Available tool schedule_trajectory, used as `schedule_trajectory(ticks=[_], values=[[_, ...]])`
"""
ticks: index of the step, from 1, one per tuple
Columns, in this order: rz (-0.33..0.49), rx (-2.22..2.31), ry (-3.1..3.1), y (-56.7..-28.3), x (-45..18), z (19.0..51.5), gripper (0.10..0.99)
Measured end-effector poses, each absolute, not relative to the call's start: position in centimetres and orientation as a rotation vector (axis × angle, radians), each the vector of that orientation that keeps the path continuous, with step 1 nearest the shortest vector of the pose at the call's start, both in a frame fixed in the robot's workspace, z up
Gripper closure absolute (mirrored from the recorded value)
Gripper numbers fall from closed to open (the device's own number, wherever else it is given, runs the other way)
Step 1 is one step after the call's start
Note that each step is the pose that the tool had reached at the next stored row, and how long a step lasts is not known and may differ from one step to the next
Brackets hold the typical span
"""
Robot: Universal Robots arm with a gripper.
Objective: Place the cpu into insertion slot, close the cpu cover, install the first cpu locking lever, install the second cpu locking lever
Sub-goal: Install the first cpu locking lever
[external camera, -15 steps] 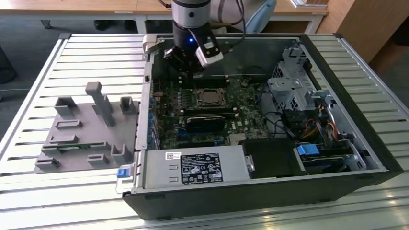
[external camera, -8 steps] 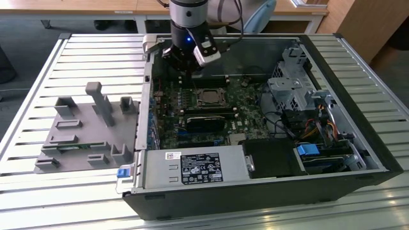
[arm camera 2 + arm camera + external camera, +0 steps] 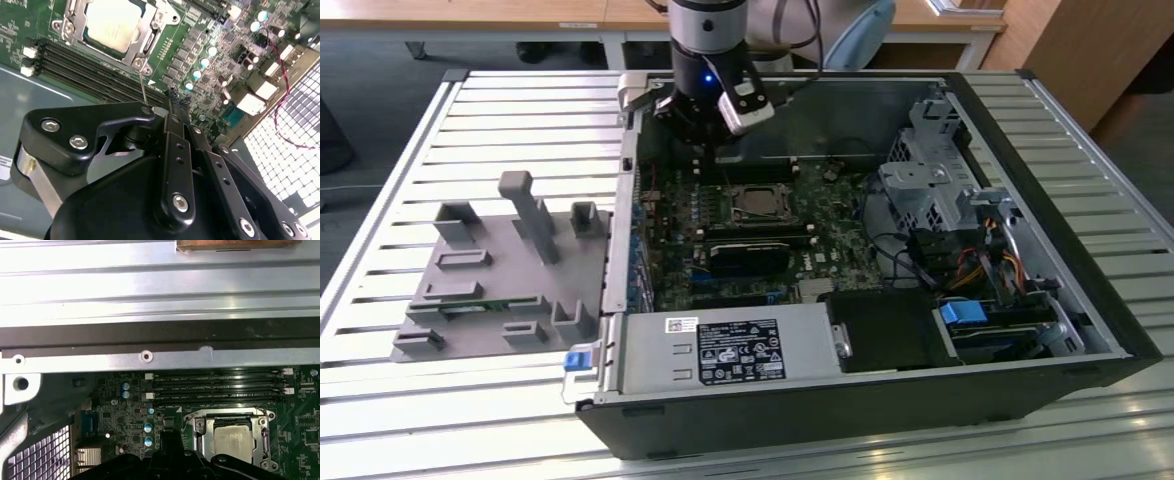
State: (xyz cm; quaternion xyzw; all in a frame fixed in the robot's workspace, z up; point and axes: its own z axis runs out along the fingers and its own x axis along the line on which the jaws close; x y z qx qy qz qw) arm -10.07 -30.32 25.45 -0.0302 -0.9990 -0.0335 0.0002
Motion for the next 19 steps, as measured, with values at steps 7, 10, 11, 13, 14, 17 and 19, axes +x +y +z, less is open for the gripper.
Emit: schedule_trajectory(ticks=[7,10,11,13,14,17,19], values=[[-0.105,-0.095,-3.138,-29.6,-10.2,25.3,0.98],[-0.105,-0.095,-3.138,-29.6,-10.0,25.3,0.98],[-0.105,-0.095,-3.138,-29.6,-9.9,25.3,0.98],[-0.105,-0.095,-3.138,-29.6,-9.5,25.3,0.98],[-0.105,-0.095,-3.138,-29.6,-9.3,25.3,0.98],[-0.105,-0.095,-3.138,-29.6,-8.5,25.3,0.98],[-0.105,-0.094,-3.138,-29.6,-7.9,25.3,0.98]])
